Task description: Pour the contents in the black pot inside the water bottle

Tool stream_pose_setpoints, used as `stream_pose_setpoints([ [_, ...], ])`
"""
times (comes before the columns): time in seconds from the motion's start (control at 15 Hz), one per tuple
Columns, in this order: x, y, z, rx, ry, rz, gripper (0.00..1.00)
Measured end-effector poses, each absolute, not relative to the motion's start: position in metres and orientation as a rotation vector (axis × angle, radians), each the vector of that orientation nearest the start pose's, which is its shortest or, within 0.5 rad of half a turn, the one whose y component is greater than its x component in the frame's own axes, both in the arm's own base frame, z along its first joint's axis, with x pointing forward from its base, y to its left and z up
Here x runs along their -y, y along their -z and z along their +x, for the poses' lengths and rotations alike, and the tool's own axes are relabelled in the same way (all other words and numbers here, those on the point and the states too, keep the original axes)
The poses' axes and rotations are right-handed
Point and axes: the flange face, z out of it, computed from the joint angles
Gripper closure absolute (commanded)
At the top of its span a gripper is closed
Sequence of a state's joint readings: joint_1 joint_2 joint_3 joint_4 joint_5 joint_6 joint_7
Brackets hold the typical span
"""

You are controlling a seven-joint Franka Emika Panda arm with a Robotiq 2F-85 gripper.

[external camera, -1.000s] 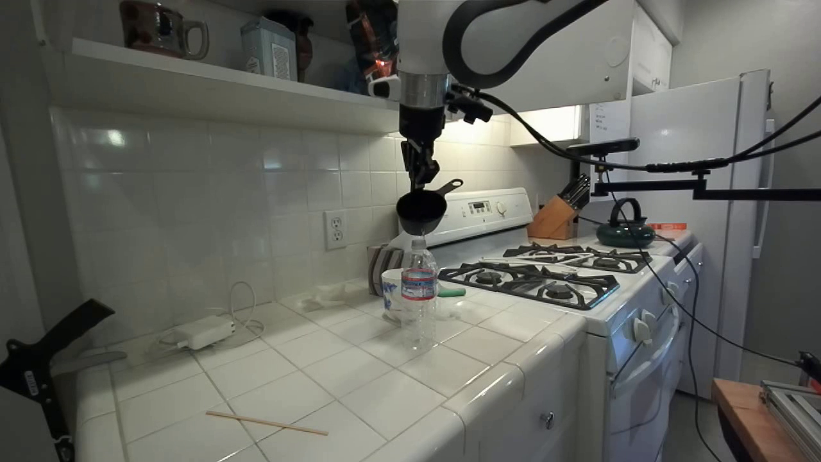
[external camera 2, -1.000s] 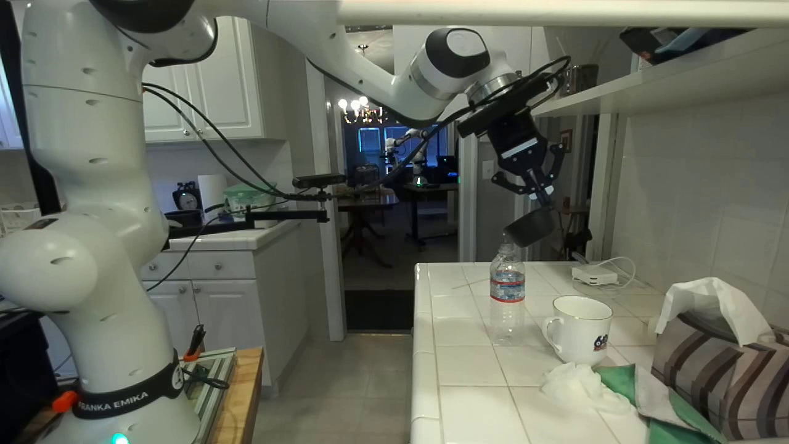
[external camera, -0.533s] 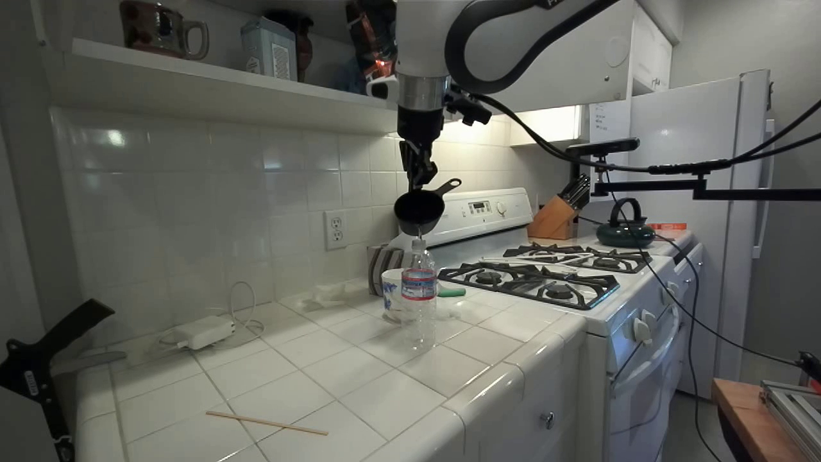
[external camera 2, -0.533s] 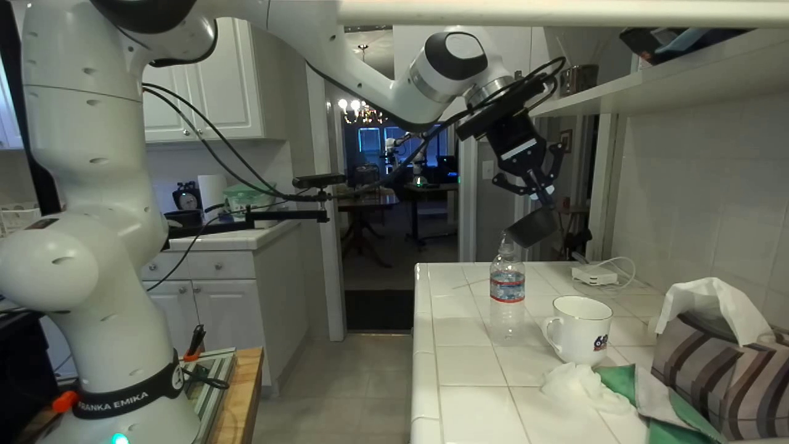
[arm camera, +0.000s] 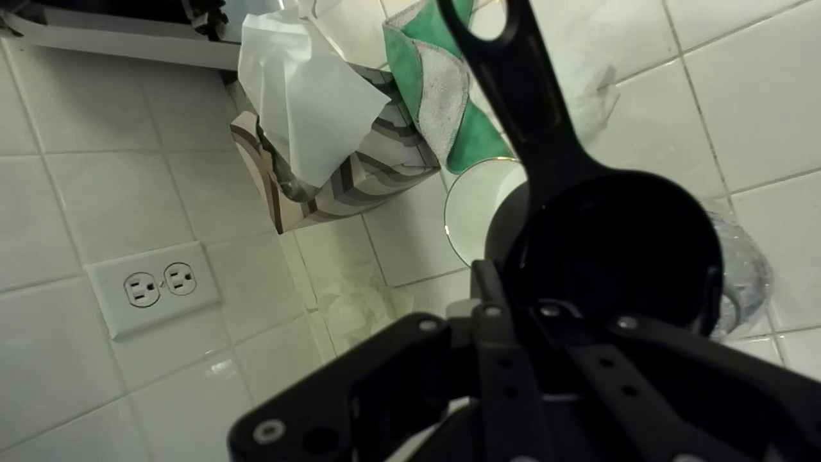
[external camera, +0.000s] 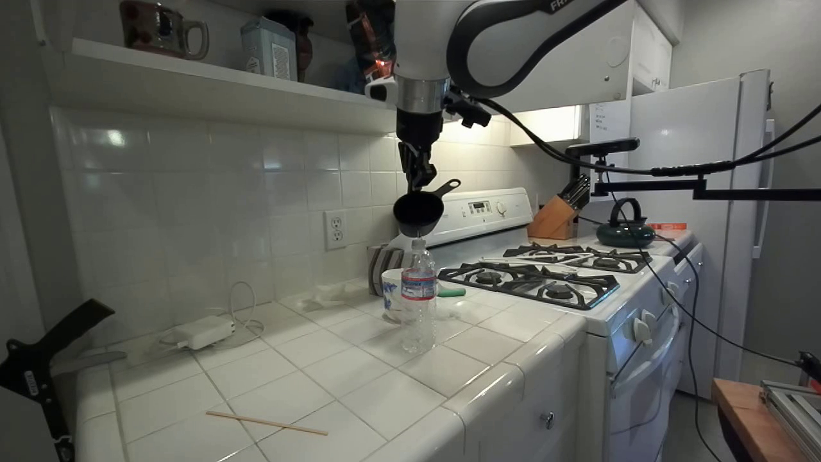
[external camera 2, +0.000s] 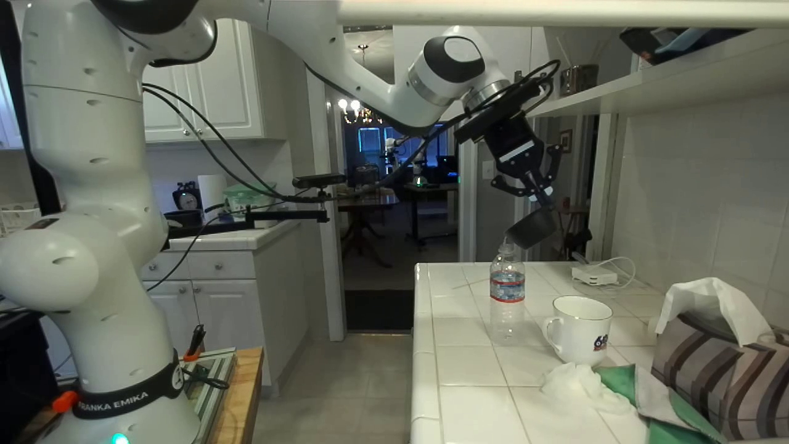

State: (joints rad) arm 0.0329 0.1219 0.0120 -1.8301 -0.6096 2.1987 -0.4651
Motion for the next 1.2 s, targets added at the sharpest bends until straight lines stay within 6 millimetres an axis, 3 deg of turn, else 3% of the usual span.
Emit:
stream_pose_setpoints([
  [1.2,-0.0105,-0.4954,0.6222,-0.977,-0.165,2.298,0.99],
])
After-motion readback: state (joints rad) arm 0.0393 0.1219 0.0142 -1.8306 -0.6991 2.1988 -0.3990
